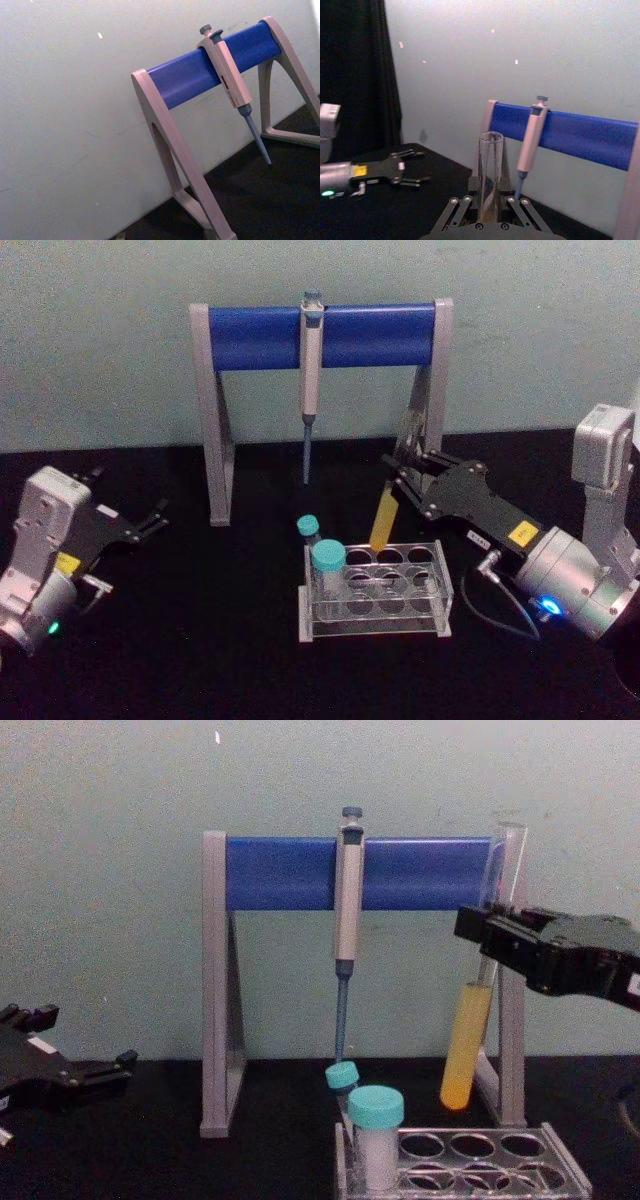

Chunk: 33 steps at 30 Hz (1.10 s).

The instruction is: Pick up the test tube from the test tube rack, shake it, then place it back into the test tube rack.

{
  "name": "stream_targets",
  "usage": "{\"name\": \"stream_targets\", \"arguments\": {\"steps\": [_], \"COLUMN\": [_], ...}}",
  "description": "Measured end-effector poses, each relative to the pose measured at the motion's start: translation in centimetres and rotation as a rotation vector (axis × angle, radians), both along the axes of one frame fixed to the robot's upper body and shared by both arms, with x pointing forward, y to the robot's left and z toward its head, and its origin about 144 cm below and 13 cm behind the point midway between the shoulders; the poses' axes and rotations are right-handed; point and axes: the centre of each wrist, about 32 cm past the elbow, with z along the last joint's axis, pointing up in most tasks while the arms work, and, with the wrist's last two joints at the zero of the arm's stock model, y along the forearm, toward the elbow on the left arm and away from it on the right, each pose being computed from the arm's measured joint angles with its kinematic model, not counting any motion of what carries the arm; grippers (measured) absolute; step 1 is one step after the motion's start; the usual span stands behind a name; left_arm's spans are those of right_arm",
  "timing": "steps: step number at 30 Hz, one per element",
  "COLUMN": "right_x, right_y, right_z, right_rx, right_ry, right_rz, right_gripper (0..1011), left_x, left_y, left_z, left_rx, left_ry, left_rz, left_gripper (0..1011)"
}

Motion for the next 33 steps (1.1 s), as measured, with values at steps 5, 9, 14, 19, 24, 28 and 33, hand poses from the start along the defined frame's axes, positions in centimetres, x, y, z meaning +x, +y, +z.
{"name": "stream_targets", "arguments": {"steps": [5, 9, 14, 19, 24, 28, 33], "right_x": [-0.2, -0.3, -0.2, -0.1, 0.1, 0.2, 0.2], "right_y": [-0.2, -0.4, -0.5, -0.4, -0.4, -0.3, -0.2], "right_z": [-0.3, -0.6, -0.9, -1.3, -1.5, -1.7, -1.9], "right_rx": [0.002, 0.004, -0.005, -0.017, -0.025, -0.031, -0.039], "right_ry": [0.008, 0.019, 0.024, 0.032, 0.039, 0.043, 0.048], "right_rz": [0.048, 0.087, 0.115, 0.125, 0.128, 0.127, 0.125], "right_gripper": [234, 234, 234, 234, 234, 234, 234], "left_x": [0.0, 0.0, 0.0, 0.0, 0.0, 0.0, 0.0], "left_y": [0.0, 0.0, 0.0, 0.0, 0.0, 0.0, 0.0], "left_z": [0.0, 0.0, 0.0, 0.0, 0.0, 0.0, 0.0], "left_rx": [0.0, 0.0, 0.0, 0.0, 0.0, 0.0, 0.0], "left_ry": [0.0, 0.0, 0.0, 0.0, 0.0, 0.0, 0.0], "left_rz": [0.0, 0.0, 0.0, 0.0, 0.0, 0.0, 0.0], "left_gripper": [1001, 1001, 1001, 1001, 1001, 1001, 1001]}}
